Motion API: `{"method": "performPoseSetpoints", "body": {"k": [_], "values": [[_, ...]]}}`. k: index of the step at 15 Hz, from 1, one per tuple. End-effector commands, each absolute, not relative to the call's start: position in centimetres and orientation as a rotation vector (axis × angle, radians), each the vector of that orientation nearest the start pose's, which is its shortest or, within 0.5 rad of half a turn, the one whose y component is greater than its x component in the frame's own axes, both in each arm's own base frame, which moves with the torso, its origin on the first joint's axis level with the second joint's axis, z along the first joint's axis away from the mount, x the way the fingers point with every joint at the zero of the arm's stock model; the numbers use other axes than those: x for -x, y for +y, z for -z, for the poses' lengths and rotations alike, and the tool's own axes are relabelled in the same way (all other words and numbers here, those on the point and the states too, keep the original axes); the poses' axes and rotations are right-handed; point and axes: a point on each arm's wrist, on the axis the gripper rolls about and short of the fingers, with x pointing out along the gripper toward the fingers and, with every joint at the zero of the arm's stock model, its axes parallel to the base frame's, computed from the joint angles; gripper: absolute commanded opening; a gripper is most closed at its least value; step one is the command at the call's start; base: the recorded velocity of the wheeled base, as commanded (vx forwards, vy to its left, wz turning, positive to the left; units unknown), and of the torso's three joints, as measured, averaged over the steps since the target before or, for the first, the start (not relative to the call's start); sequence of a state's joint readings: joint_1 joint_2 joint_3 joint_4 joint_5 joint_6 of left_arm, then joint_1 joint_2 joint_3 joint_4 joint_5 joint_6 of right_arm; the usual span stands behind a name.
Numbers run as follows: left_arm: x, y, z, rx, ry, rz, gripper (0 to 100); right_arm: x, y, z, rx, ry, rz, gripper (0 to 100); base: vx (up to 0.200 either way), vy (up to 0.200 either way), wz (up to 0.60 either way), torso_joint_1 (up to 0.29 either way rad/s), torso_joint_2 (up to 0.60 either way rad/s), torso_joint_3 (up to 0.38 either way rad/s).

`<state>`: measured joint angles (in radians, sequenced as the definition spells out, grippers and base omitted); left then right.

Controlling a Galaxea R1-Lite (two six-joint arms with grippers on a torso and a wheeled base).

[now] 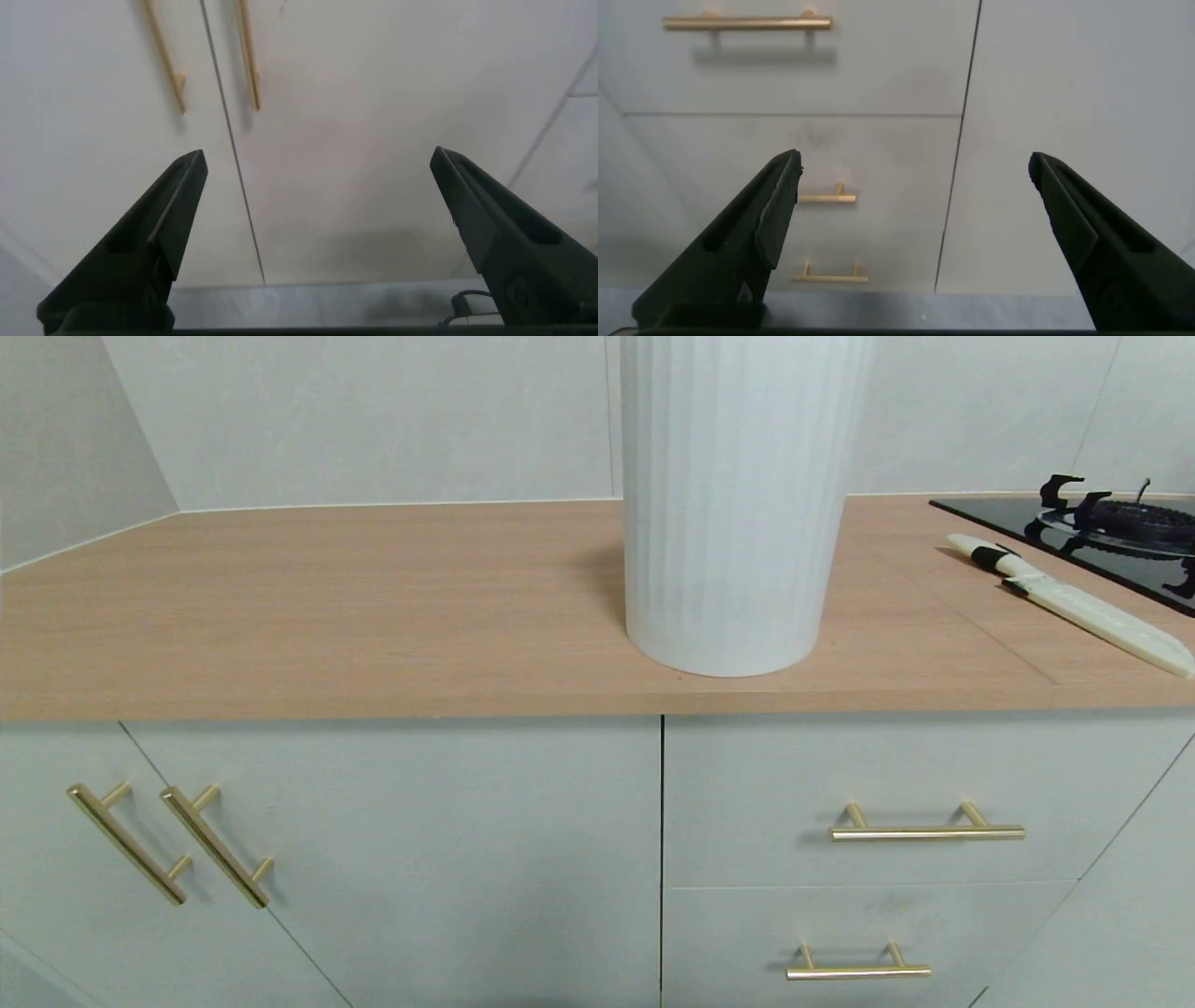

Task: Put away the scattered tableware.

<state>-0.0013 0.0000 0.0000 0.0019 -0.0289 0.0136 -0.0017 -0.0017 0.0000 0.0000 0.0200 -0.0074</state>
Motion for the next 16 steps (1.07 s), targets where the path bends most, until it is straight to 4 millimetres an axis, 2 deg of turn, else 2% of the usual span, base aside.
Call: {"method": "performPoseSetpoints", "body": {"k": [1, 11, 16], "values": [[2.28, -0.06, -7.52, -0.014, 0.003, 0.031, 100, 2.28, 0.05, -7.55, 0.008, 0.000, -0.018, 100, 0.000, 0.000, 0.00, 0.000, 0.00, 0.000], [2.28, -0.06, -7.52, -0.015, 0.003, 0.031, 100, 2.28, 0.05, -7.55, 0.008, 0.000, -0.018, 100, 0.000, 0.000, 0.00, 0.000, 0.00, 0.000], [2.28, -0.06, -7.53, -0.015, 0.001, 0.031, 100, 2.28, 0.05, -7.55, 0.008, 0.000, -0.018, 100, 0.000, -0.200, 0.00, 0.004, 0.00, 0.004]]}}
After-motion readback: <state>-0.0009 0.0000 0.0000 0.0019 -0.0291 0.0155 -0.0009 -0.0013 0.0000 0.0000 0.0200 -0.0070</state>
